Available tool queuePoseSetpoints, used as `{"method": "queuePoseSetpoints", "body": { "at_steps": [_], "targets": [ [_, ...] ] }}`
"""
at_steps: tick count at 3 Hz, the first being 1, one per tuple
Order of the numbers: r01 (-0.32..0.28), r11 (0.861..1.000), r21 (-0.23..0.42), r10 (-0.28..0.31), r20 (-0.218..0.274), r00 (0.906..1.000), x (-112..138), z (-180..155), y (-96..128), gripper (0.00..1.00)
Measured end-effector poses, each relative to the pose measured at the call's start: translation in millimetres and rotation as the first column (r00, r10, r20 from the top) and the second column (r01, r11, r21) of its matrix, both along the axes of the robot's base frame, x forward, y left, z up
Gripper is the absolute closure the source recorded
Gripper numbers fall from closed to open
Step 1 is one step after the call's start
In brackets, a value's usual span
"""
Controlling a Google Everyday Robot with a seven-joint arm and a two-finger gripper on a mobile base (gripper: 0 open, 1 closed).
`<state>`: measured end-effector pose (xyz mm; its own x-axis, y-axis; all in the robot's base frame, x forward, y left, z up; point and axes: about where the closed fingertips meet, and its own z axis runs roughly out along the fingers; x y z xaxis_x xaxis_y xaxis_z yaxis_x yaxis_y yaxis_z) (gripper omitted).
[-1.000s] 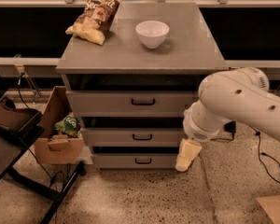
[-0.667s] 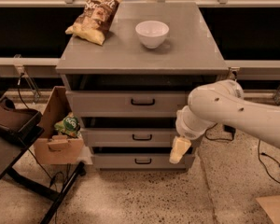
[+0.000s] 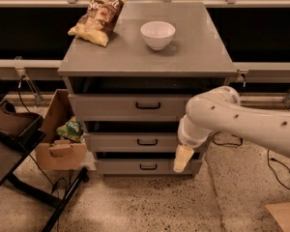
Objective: Open middle drawer
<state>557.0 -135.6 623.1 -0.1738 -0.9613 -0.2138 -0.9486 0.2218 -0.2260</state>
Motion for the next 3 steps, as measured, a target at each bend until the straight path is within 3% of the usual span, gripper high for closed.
{"method": "queuePoseSetpoints", "body": {
  "at_steps": [1,2,3],
  "targets": [
    [-0.039,0.992,-0.12,0.031,-0.064,0.9975,1.0,-47.7,-10.5,0.0],
    [-0.087,0.972,-0.218,0.066,-0.103,0.9925,16.8,-99.0,-47.3,0.0],
    [-0.108,0.964,-0.242,0.087,-0.094,0.9918,39.0,-117.4,-69.7,0.0]
  ]
}}
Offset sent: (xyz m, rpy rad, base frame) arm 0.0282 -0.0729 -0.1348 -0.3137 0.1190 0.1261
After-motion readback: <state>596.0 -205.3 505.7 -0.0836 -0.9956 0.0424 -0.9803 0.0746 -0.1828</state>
